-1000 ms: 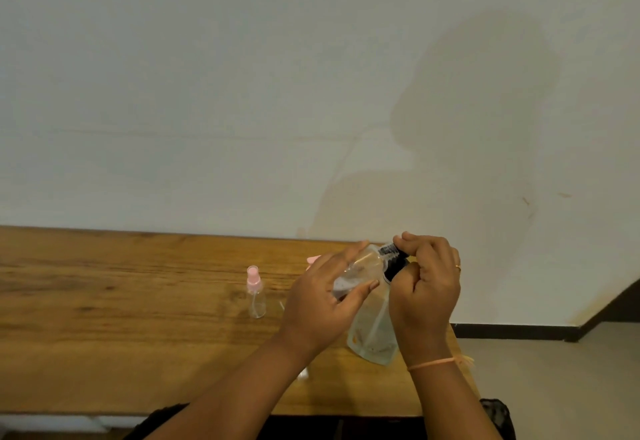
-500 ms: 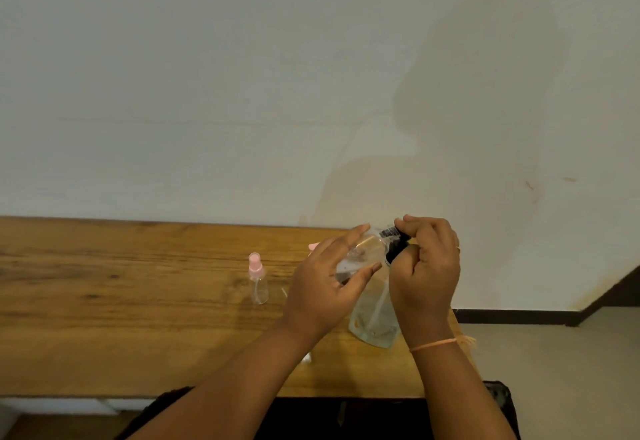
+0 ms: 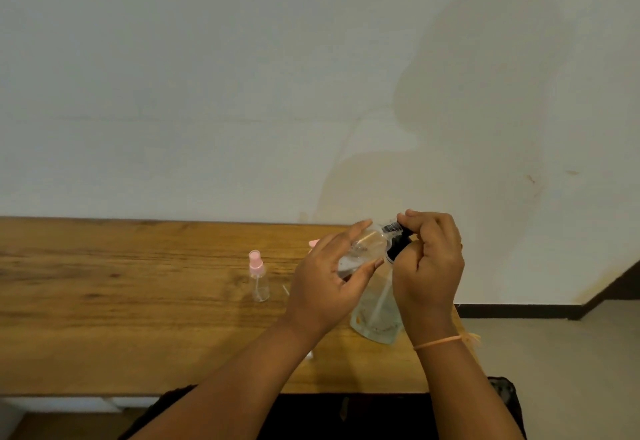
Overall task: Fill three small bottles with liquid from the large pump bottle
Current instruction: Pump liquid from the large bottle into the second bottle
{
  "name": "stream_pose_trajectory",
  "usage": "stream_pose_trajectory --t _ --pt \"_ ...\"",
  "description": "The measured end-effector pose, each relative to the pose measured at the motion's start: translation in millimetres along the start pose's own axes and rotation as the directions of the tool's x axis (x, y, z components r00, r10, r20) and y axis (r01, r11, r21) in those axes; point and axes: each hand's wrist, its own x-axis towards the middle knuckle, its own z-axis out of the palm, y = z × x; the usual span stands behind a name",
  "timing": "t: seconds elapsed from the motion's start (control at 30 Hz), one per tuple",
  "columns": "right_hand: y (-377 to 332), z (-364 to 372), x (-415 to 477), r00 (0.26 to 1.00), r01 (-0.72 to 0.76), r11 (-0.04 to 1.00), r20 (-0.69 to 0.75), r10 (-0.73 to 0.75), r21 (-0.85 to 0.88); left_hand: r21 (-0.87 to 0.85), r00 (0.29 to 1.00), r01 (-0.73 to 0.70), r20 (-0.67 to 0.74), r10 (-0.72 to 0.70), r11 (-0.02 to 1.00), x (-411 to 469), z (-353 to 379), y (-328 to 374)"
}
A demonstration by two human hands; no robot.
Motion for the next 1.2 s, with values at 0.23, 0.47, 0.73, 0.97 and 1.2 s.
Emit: stream_pose_trajectory --t 0.23,0.47,0.73,0.97,1.2 --pt "8.0 3.9 -7.0 0.998 0.061 0.99 0.008 -0.061 -0.127 0.007 0.999 0.023 0.025 -0.024 1.0 0.8 -0.4 -3.5" --pt "2.1 3.5 -8.4 0.999 0.035 0.995 -0.01 -0.036 -0.089 0.026 1.0 0.008 0.027 -0.008 1.0 -0.8 -2.0 -1.3" --pt "5.6 3.7 -8.4 0.997 0.069 0.987 -0.008 -0.071 -0.142 0.036 1.0 -0.002 0.021 0.002 0.999 2.0 -3.8 0.1" --pt "5.5 4.6 -13.1 0.999 0.036 0.996 -0.005 -0.037 -0.085 0.029 1.0 0.011 0.003 -0.011 1.0 -3.3 -0.1 -2.6" --pt "4.3 2.4 -3.5 0.998 0.051 0.993 -0.043 -0.056 -0.104 0.02 1.0 -0.012 -0.011 0.012 1.0 0.3 -3.9 0.7"
